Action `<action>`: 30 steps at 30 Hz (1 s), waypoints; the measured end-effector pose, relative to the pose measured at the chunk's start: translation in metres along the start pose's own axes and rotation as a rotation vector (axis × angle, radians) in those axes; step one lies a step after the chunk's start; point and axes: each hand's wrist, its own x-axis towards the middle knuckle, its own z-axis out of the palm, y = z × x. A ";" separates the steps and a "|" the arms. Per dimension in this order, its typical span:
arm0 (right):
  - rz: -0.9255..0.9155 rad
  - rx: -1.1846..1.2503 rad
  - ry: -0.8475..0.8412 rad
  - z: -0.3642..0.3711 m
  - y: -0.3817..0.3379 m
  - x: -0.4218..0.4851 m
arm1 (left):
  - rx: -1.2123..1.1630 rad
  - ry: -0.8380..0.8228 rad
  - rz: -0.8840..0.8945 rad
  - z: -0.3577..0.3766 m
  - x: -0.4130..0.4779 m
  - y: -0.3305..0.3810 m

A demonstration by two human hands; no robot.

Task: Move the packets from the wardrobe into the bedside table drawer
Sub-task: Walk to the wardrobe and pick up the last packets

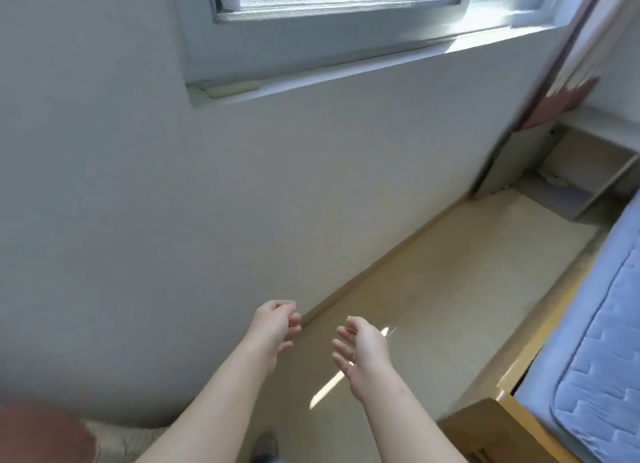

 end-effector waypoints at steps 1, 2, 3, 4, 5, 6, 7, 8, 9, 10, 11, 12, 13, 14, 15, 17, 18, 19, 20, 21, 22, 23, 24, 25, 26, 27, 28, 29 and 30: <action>-0.006 0.019 0.024 0.004 -0.013 0.016 | 0.014 -0.026 0.004 0.011 0.019 0.015; -0.014 0.039 0.048 0.008 -0.026 0.032 | 0.033 -0.057 0.010 0.022 0.038 0.031; -0.021 0.063 0.072 0.013 -0.040 0.049 | 0.050 -0.091 0.020 0.034 0.057 0.047; -0.032 0.088 0.094 0.018 -0.056 0.064 | 0.065 -0.125 0.029 0.046 0.075 0.064; -0.045 0.111 0.117 0.023 -0.074 0.079 | 0.075 -0.158 0.037 0.058 0.093 0.081; -0.059 0.131 0.142 0.028 -0.093 0.093 | 0.084 -0.190 0.038 0.071 0.111 0.098; -0.077 0.149 0.168 0.032 -0.113 0.105 | 0.093 -0.218 0.038 0.084 0.129 0.116; -0.098 0.164 0.193 0.035 -0.134 0.117 | 0.109 -0.242 0.038 0.097 0.145 0.133; -0.120 0.178 0.217 0.036 -0.153 0.127 | 0.132 -0.268 0.037 0.112 0.160 0.148; -0.145 0.195 0.239 0.036 -0.171 0.138 | 0.153 -0.295 0.040 0.128 0.174 0.162; -0.169 0.217 0.262 0.034 -0.187 0.148 | 0.172 -0.326 0.045 0.146 0.185 0.175; -0.181 0.240 0.292 0.031 -0.201 0.158 | 0.196 -0.358 0.044 0.164 0.194 0.185; -0.181 0.262 0.326 0.026 -0.211 0.167 | 0.232 -0.392 0.037 0.182 0.201 0.192; -0.171 0.288 0.359 0.020 -0.218 0.175 | 0.270 -0.429 0.028 0.199 0.206 0.198; -0.160 0.320 0.385 0.014 -0.224 0.183 | 0.300 -0.464 0.021 0.216 0.212 0.203; -0.138 0.376 0.432 -0.001 -0.238 0.202 | 0.344 -0.519 0.009 0.251 0.226 0.214; -0.132 0.389 0.452 -0.009 -0.247 0.213 | 0.363 -0.537 0.007 0.270 0.234 0.220; -0.132 0.400 0.468 -0.018 -0.258 0.225 | 0.377 -0.551 0.012 0.289 0.242 0.228; -0.138 0.411 0.481 -0.027 -0.273 0.238 | 0.382 -0.561 0.023 0.310 0.251 0.236; -0.150 0.421 0.491 -0.037 -0.290 0.252 | 0.383 -0.566 0.036 0.331 0.260 0.245; -0.162 0.432 0.497 -0.047 -0.310 0.265 | 0.382 -0.567 0.049 0.354 0.269 0.254; -0.176 0.443 0.497 -0.059 -0.330 0.278 | 0.379 -0.565 0.060 0.378 0.278 0.264; -0.189 0.449 0.496 -0.071 -0.352 0.290 | 0.376 -0.560 0.065 0.402 0.285 0.274; -0.201 0.449 0.495 -0.083 -0.374 0.301 | 0.376 -0.557 0.070 0.426 0.291 0.285; -0.208 0.446 0.494 -0.095 -0.397 0.311 | 0.379 -0.562 0.078 0.450 0.295 0.295; -0.218 0.442 0.493 -0.106 -0.418 0.321 | 0.379 -0.578 0.092 0.473 0.298 0.307; -0.231 0.440 0.492 -0.117 -0.439 0.331 | 0.372 -0.597 0.108 0.496 0.301 0.318; -0.243 0.444 0.494 -0.127 -0.459 0.341 | 0.366 -0.613 0.120 0.517 0.305 0.328; -0.242 0.449 0.499 -0.136 -0.477 0.351 | 0.365 -0.625 0.128 0.538 0.310 0.337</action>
